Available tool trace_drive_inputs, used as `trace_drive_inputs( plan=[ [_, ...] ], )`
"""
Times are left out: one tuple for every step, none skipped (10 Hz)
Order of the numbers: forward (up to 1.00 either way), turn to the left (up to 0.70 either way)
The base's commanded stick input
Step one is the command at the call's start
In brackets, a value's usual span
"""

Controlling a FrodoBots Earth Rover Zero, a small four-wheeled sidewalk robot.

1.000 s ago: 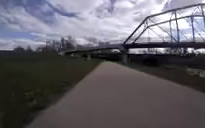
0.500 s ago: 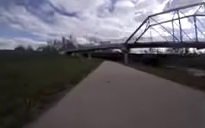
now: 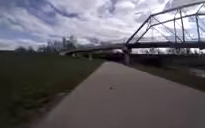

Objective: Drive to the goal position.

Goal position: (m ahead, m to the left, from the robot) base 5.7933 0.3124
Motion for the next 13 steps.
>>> trace_drive_inputs(
  plan=[
    [1.0, -0.31],
    [1.0, -0.35],
    [1.0, -0.04],
    [1.0, 0.0],
    [1.0, 0.0],
    [1.0, 0.0],
    [1.0, 0.0],
    [1.0, 0.0],
    [1.0, 0.0],
    [1.0, 0.0],
    [1.0, 0.0],
    [1.0, 0.0],
    [1.0, 0.0]
  ],
)
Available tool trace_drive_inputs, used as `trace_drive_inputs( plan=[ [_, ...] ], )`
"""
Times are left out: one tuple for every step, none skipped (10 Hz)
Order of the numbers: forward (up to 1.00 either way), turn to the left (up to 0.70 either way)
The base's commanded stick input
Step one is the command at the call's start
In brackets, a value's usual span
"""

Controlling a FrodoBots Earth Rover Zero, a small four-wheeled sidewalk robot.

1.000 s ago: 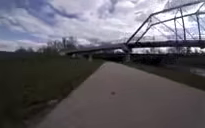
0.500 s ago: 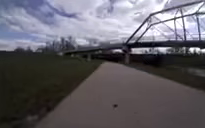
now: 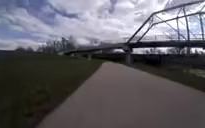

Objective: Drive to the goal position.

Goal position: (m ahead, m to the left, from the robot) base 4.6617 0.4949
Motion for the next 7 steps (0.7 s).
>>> trace_drive_inputs(
  plan=[
    [1.0, 0.0],
    [1.0, 0.0],
    [1.0, 0.0],
    [1.0, 0.0],
    [1.0, 0.0],
    [1.0, 0.0],
    [1.0, 0.0]
  ],
)
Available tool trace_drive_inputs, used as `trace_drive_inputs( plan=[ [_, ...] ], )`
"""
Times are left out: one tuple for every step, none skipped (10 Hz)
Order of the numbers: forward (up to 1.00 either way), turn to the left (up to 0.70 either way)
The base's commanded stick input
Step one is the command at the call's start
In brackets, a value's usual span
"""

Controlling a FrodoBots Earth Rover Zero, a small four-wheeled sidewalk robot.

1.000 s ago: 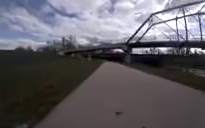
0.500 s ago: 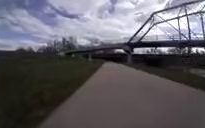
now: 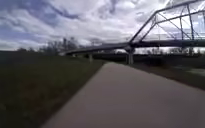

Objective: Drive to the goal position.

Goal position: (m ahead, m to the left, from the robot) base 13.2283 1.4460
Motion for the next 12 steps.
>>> trace_drive_inputs(
  plan=[
    [1.0, 0.0],
    [1.0, 0.0],
    [1.0, 0.0],
    [1.0, 0.0],
    [1.0, 0.0],
    [1.0, 0.0],
    [1.0, -0.02],
    [1.0, -0.08],
    [1.0, -0.16],
    [1.0, -0.24],
    [1.0, -0.06],
    [1.0, 0.0]
  ],
)
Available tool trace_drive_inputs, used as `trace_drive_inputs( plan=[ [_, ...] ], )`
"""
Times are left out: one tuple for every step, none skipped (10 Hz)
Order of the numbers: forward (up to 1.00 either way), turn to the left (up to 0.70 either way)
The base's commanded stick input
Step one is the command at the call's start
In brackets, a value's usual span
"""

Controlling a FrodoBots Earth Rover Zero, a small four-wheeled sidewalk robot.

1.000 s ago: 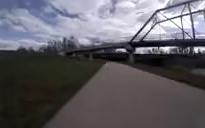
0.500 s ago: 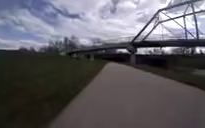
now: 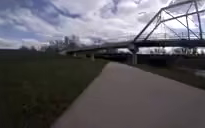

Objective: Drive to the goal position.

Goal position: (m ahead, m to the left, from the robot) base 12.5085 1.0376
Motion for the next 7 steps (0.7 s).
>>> trace_drive_inputs(
  plan=[
    [1.0, 0.0],
    [1.0, 0.0],
    [1.0, 0.0],
    [1.0, 0.0],
    [1.0, 0.0],
    [1.0, 0.0],
    [1.0, -0.01]
  ],
)
